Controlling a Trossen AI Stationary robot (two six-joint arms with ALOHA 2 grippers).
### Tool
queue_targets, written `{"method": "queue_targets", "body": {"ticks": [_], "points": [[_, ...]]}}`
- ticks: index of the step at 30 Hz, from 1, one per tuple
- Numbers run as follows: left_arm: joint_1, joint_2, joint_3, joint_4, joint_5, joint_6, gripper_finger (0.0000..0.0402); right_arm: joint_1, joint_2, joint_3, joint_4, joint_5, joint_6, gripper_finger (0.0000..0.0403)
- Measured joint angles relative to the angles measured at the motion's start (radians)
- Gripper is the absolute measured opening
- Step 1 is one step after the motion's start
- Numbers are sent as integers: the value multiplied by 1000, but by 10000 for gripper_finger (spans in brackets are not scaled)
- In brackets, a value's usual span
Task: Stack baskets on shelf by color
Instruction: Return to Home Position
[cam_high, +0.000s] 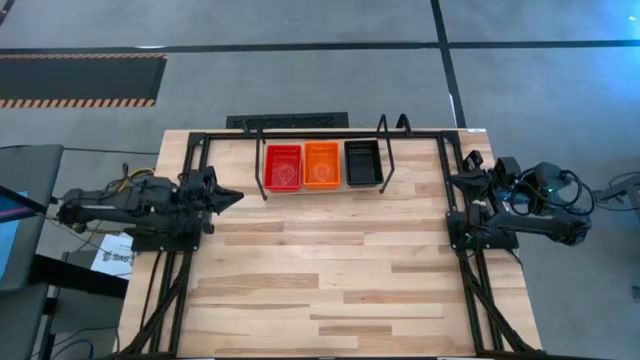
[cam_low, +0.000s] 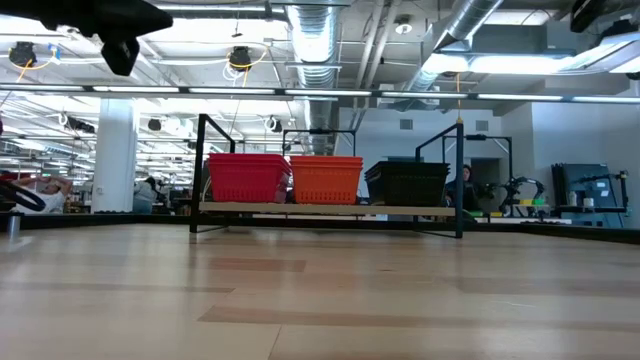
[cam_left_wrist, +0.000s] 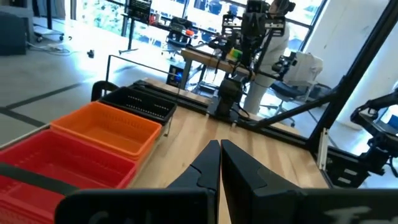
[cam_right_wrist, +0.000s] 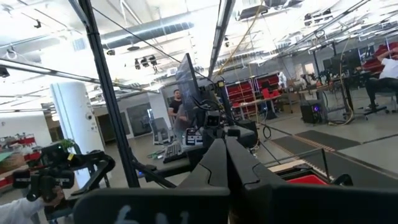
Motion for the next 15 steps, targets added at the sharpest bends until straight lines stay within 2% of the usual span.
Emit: {"method": "queue_targets", "body": {"ticks": [6, 10, 13, 15], "points": [[145, 0, 0, -2, 212, -4, 0, 0, 0, 0, 0, -20, 36, 0], [222, 1, 0, -14, 307, -74, 0, 0, 0, 0, -1, -24, 66, 0], [236, 24, 0, -11, 398, -164, 0, 0, 0, 0, -2, -24, 69, 0], [223, 62, 0, -33, 406, -203, 0, 0, 0, 0, -2, -24, 69, 0]]}}
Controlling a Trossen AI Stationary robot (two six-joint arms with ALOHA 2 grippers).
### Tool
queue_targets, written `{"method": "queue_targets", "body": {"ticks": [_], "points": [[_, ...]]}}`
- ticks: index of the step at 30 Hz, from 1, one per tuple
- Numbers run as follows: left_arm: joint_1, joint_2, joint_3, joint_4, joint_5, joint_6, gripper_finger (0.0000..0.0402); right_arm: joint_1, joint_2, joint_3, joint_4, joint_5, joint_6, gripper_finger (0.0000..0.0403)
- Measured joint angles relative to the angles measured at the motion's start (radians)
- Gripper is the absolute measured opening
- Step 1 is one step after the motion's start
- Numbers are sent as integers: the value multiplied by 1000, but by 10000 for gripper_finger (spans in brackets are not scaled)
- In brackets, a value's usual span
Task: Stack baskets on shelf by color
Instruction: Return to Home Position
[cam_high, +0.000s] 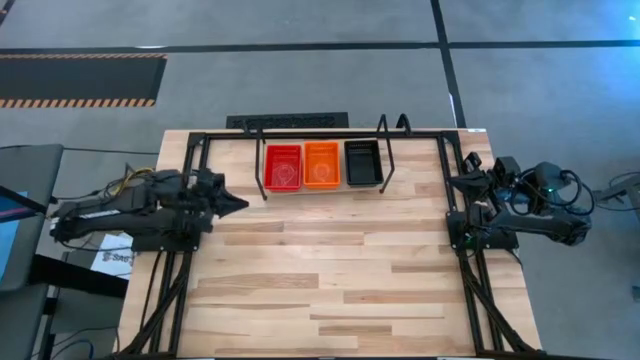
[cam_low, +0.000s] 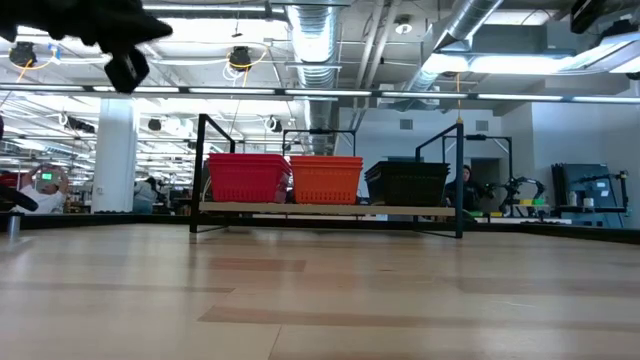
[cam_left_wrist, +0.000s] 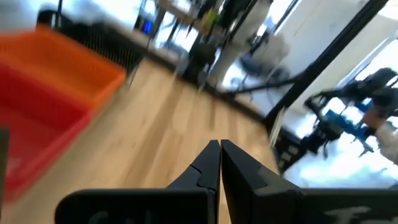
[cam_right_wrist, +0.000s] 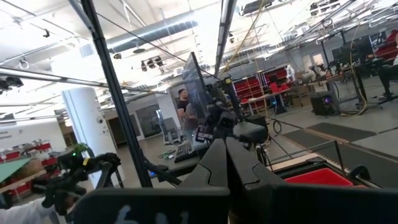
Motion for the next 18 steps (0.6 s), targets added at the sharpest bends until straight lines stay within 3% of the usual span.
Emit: {"method": "queue_targets", "body": {"ticks": [5, 12, 18], "points": [[-33, 142, 0, -4, -67, 17, 0, 0, 0, 0, -3, 0, 0, 0], [4, 272, -1, -24, -311, 68, 0, 0, 0, 0, -3, 1, 1, 0], [67, 346, -1, -23, -330, 87, 0, 0, 0, 1, -4, 3, 1, 0]]}}
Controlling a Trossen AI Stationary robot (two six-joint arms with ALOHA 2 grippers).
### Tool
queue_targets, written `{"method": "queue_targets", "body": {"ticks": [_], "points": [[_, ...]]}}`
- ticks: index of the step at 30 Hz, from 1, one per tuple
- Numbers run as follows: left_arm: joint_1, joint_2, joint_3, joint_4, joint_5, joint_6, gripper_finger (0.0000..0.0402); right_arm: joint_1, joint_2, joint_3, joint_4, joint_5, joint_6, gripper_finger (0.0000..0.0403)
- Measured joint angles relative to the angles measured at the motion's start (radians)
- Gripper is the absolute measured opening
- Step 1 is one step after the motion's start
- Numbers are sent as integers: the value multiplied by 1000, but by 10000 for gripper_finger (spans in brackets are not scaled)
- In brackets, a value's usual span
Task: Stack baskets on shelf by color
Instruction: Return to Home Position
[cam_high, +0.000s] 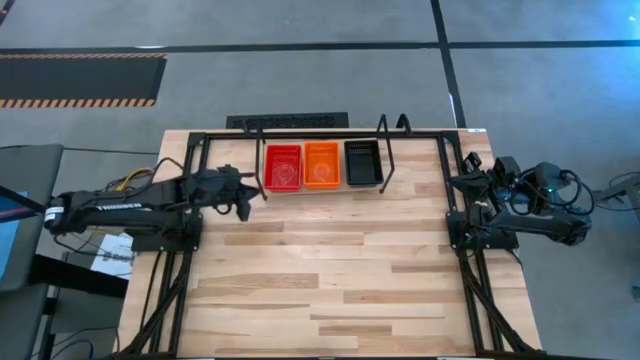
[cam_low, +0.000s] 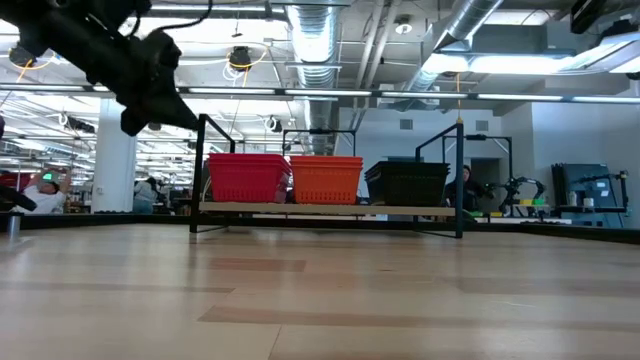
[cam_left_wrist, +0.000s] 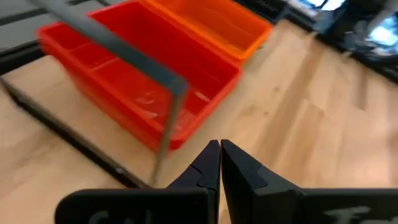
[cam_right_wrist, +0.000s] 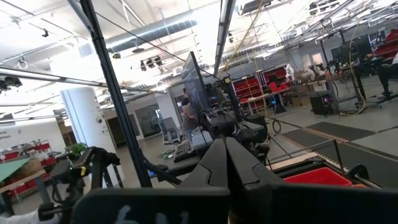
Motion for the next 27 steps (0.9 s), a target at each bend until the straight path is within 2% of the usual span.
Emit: {"method": "queue_targets", "body": {"ticks": [14, 17, 21, 25, 27], "points": [[174, 33, 0, 43, -1, 64, 0, 0, 0, 0, -22, 3, 0, 0], [193, 33, 0, 45, 50, 61, 0, 0, 0, 0, -31, 3, 5, 0], [185, 33, 0, 46, 176, 27, 0, 0, 0, 0, -33, 3, 32, 0], [133, 25, 0, 46, 291, -2, 0, 0, 0, 1, -95, -6, 36, 0], [87, 12, 0, 55, 307, -9, 0, 0, 2, -1, -130, -9, 46, 0]]}}
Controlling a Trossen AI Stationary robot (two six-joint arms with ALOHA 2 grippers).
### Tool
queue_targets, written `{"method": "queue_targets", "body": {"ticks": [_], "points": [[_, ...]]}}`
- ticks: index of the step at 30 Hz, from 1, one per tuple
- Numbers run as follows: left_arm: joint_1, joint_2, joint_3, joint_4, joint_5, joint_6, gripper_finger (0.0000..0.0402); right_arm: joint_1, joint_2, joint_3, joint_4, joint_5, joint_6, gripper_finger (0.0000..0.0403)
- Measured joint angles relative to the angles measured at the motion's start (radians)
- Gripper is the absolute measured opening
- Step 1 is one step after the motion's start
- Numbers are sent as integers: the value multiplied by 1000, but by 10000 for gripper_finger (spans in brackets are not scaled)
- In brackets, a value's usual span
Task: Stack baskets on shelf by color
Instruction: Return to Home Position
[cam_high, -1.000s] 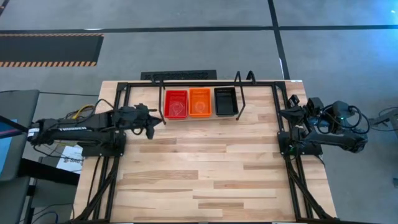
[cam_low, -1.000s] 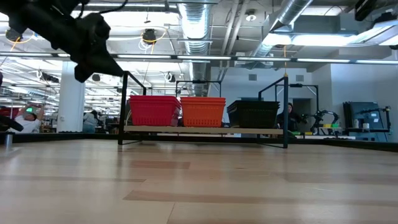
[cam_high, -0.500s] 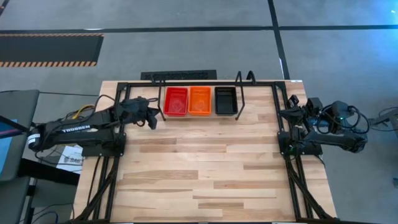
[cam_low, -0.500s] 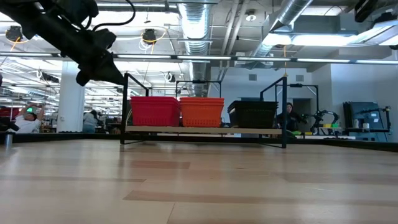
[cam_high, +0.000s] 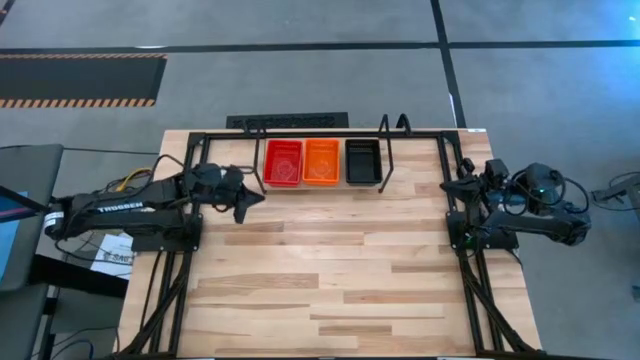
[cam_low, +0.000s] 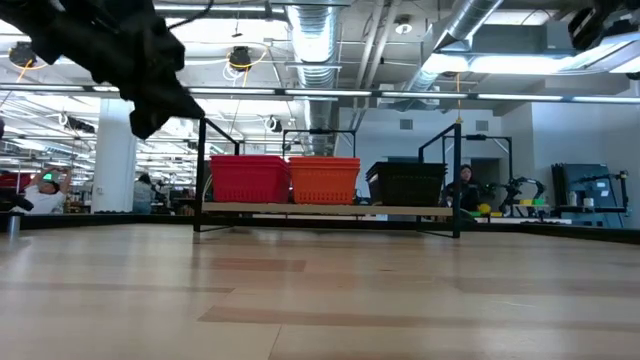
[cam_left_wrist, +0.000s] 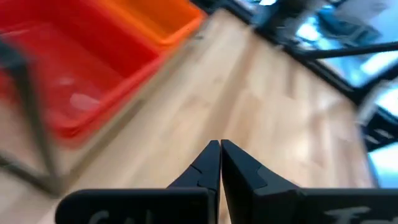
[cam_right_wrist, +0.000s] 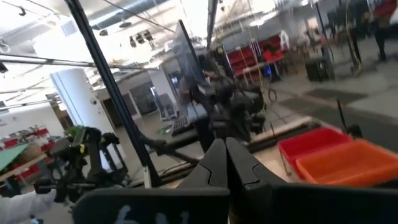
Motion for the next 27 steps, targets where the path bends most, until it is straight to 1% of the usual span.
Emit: {"method": "queue_targets", "body": {"ticks": [3, 5, 7, 11, 14, 18, 20, 22, 25, 27], "points": [[-77, -37, 0, 46, -17, -15, 0, 3, 4, -44, 52, -13, 16, 0], [-131, -78, 0, 88, -58, -16, 0, 7, 5, -104, 138, -14, 8, 0], [-183, -125, 0, 96, -121, -14, 0, 13, 5, -181, 246, -14, 0, 0], [-276, -240, 0, 39, -241, -11, 0, 30, 6, -329, 381, 3, 75, 0], [-327, -322, 0, -20, -293, -11, 0, 43, 5, -379, 431, 44, 102, 0], [-365, -400, 0, -61, -307, 16, 0, 51, 6, -378, 450, 62, 75, 0], [-372, -434, -22, -49, -305, 34, 0, 50, 5, -378, 444, 62, 61, 0], [-374, -478, -70, -31, -304, 34, 0, 50, 5, -378, 438, 62, 58, 0], [-374, -549, -168, 38, -294, -1, 0, 50, 5, -378, 434, 62, 64, 0], [-374, -600, -234, 96, -263, -33, 0, 50, 5, -378, 437, 62, 69, 0]]}}
